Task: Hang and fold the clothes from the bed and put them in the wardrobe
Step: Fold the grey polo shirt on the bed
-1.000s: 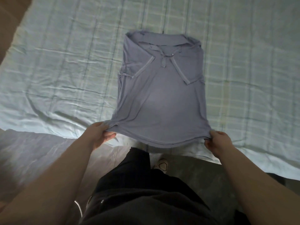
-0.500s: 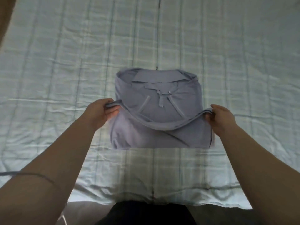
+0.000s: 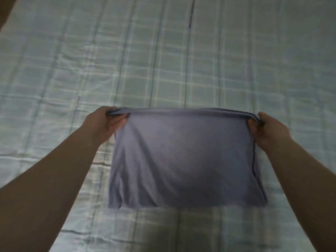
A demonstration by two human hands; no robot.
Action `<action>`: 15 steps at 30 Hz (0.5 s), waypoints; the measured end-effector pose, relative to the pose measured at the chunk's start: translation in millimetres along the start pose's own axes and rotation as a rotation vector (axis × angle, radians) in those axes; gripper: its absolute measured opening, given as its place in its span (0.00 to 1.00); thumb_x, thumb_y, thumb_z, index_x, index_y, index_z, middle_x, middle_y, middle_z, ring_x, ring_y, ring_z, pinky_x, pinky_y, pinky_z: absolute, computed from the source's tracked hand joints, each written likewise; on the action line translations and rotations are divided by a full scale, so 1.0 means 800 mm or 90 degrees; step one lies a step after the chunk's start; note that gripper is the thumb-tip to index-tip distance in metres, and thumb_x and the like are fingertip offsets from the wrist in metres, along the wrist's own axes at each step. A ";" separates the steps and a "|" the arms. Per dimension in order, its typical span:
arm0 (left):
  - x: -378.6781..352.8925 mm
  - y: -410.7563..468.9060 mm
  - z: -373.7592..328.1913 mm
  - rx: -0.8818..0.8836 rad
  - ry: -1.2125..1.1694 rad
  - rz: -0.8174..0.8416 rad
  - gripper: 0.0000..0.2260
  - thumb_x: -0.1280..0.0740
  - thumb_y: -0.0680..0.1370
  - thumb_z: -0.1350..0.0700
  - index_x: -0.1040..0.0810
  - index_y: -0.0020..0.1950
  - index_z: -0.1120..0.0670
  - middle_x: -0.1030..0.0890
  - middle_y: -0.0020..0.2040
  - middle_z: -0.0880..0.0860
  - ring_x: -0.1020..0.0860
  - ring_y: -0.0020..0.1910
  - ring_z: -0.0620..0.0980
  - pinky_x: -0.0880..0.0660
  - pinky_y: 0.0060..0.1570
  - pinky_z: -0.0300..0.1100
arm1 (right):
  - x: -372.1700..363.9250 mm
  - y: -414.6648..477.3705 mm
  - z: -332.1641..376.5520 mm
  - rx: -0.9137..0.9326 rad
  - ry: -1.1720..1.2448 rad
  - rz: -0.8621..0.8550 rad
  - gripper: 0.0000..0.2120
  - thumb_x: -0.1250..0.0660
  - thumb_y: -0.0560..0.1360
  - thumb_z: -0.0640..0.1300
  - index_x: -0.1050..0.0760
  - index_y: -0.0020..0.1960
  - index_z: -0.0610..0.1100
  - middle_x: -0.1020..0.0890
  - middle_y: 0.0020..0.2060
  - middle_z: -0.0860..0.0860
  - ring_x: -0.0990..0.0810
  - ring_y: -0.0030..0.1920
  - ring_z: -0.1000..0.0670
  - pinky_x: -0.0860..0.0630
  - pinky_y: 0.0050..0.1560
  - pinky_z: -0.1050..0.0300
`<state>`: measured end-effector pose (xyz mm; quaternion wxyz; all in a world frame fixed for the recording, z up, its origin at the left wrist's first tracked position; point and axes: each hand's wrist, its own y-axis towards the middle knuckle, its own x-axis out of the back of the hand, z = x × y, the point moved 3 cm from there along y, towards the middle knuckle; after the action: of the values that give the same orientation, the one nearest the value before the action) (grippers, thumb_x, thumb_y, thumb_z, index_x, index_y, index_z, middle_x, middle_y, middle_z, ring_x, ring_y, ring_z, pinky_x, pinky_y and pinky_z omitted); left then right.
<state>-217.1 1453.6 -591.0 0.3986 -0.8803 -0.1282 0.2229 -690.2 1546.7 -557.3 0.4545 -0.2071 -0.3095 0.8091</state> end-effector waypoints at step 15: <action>-0.026 0.028 0.026 -0.400 0.447 -0.031 0.21 0.39 0.78 0.71 0.29 0.69 0.55 0.21 0.62 0.56 0.21 0.58 0.48 0.26 0.58 0.38 | -0.012 0.052 -0.036 0.591 -0.734 0.088 0.19 0.43 0.77 0.42 0.24 0.65 0.42 0.20 0.62 0.46 0.23 0.61 0.45 0.31 0.67 0.53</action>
<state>-244.5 1444.3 -614.3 0.1369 -0.9773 -0.0672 -0.1472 -692.7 1530.8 -606.7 0.2086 0.4447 -0.1115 0.8639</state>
